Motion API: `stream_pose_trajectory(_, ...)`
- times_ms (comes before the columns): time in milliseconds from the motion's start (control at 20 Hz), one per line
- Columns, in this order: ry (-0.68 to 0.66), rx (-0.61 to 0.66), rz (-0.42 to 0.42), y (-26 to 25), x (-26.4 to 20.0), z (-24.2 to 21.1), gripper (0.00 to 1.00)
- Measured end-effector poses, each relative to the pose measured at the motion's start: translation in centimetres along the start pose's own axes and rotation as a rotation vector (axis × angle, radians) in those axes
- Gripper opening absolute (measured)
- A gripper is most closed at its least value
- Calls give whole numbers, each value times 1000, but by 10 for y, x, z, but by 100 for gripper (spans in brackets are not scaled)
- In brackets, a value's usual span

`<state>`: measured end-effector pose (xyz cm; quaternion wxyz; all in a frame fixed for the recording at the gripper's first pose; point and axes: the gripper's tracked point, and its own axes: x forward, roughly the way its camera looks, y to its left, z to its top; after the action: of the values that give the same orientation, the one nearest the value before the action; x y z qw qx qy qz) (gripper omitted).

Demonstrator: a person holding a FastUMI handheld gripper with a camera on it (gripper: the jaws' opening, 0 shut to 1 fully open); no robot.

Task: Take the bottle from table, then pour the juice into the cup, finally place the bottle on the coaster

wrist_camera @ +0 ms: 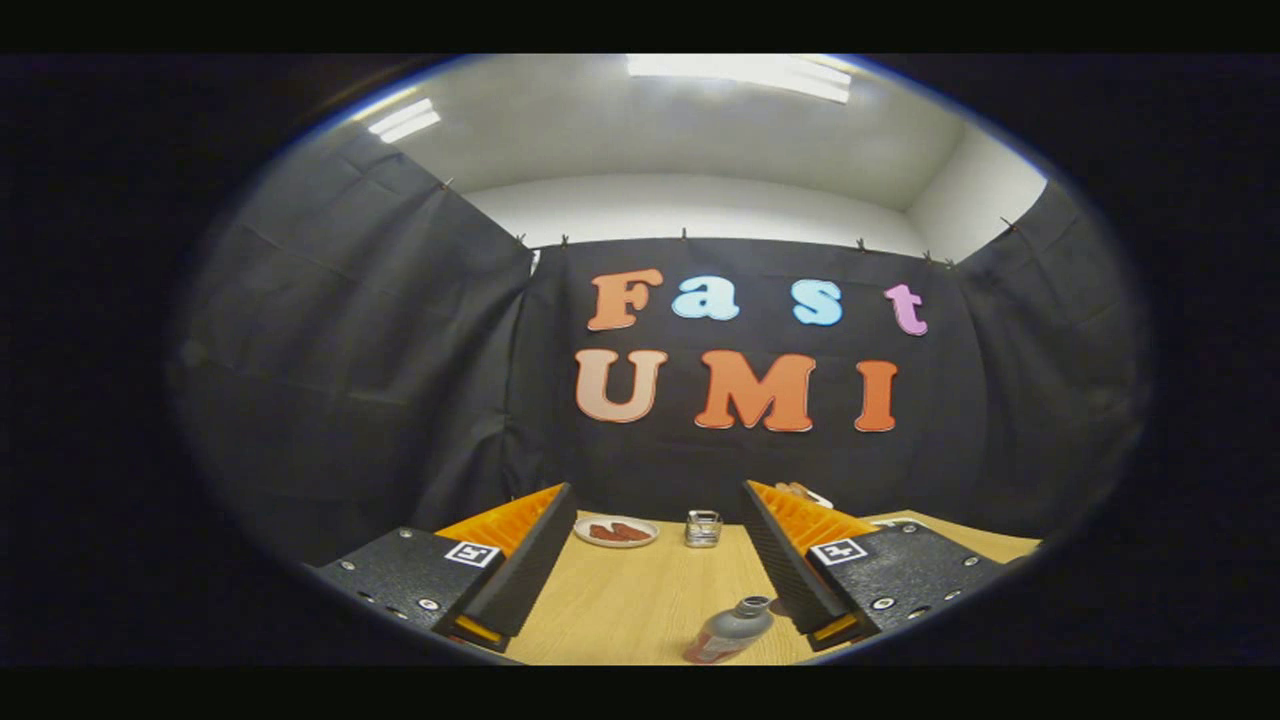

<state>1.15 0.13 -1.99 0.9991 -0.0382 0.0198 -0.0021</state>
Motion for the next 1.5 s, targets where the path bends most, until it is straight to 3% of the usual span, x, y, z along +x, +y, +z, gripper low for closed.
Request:
stream_pose_trajectory(300, 54, -5, -107, -32, -5, -33, 96)
stream_pose_trajectory(800, 150, -37, -194, -75, -23, -125, 95)
stream_pose_trajectory(1050, 219, 49, -152, -67, -25, -179, 95)
stream_pose_trajectory(1250, 342, 7, -123, -62, -23, -228, 95)
stream_pose_trajectory(1500, 408, -3, -104, -56, -20, -252, 93)
